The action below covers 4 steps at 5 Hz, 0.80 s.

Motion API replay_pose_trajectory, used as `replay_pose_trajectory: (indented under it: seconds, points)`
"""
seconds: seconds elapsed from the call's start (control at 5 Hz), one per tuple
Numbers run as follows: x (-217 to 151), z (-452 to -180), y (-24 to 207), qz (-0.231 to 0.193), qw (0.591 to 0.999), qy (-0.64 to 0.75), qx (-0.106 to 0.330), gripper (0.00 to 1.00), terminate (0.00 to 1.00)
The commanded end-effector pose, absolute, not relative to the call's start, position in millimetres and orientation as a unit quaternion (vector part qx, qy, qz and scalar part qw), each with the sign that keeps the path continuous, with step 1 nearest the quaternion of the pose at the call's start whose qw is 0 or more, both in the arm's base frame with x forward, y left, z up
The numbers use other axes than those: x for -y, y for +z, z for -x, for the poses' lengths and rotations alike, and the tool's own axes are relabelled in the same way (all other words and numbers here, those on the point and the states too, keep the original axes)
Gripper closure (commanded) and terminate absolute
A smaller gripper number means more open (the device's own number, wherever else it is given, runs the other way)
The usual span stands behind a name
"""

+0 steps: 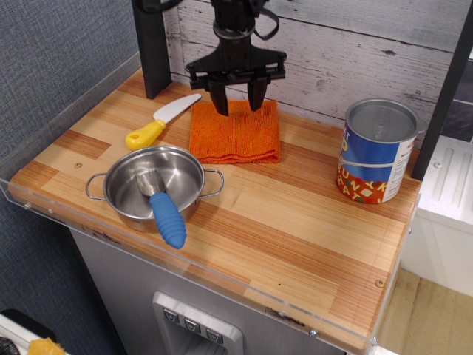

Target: Move the orange cloth near the yellow knife.

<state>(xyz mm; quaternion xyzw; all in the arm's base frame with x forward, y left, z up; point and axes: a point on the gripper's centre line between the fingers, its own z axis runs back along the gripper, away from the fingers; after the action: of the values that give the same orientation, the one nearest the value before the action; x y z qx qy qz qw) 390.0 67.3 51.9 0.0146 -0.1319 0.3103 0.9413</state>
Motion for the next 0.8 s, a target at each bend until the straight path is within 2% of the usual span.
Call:
replay_pose_trajectory:
  seconds: [0.0,0.2,0.6]
  points:
    - [-62,-380,102,-0.001,0.941,0.298,0.162,0.0,0.0]
    - [-53,-367,116,0.015,0.947,0.284,0.147,0.0,0.0]
    - [-11,-347,147,0.024,0.964,0.213,0.155,0.0,0.0]
